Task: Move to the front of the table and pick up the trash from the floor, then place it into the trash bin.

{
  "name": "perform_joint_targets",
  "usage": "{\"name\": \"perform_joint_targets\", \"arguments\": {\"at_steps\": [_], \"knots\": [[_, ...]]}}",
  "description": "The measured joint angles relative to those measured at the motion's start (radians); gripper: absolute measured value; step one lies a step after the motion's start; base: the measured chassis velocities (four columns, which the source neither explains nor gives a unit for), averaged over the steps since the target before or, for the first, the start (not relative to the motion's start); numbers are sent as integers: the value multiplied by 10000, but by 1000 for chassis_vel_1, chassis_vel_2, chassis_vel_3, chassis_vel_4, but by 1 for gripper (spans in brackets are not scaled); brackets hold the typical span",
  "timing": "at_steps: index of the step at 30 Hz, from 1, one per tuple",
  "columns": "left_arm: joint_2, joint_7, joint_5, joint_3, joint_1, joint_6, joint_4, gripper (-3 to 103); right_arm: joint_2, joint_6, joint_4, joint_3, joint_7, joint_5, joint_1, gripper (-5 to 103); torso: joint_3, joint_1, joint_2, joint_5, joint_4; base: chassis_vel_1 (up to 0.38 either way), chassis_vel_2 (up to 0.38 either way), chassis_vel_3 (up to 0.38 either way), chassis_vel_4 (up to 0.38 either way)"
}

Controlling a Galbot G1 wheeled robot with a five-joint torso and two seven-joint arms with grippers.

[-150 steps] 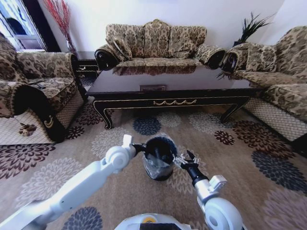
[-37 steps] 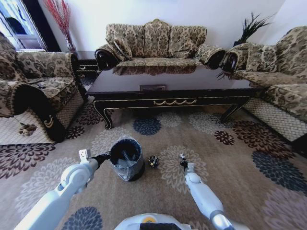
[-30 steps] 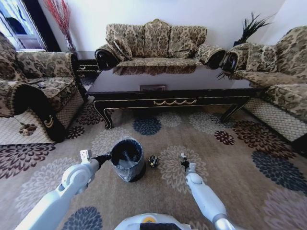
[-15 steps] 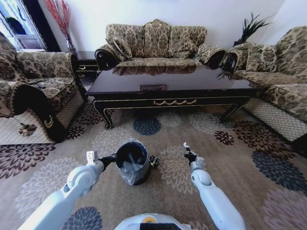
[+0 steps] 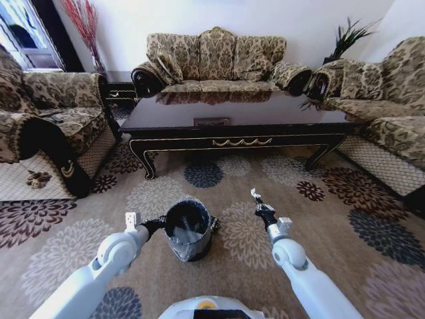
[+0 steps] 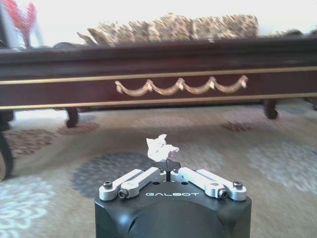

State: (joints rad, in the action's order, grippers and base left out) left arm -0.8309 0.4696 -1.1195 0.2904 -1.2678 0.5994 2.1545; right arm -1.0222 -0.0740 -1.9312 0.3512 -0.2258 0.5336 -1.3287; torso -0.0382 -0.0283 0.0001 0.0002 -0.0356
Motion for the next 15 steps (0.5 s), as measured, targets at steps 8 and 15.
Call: {"name": "perform_joint_targets", "arguments": {"at_steps": [8,15], "knots": [[-39,82,36,-98,106,7,94,3,495,-124,-1713,-1,123,-99,-742,0,0,0,0,-2,-1,0,0,0,0],[-158,198,170,-588,460,27,-78,3,446,-129,-2618,-237,475,-666,-1490,0,-1,0,0,-2,-3,0,0,0,0]]}}
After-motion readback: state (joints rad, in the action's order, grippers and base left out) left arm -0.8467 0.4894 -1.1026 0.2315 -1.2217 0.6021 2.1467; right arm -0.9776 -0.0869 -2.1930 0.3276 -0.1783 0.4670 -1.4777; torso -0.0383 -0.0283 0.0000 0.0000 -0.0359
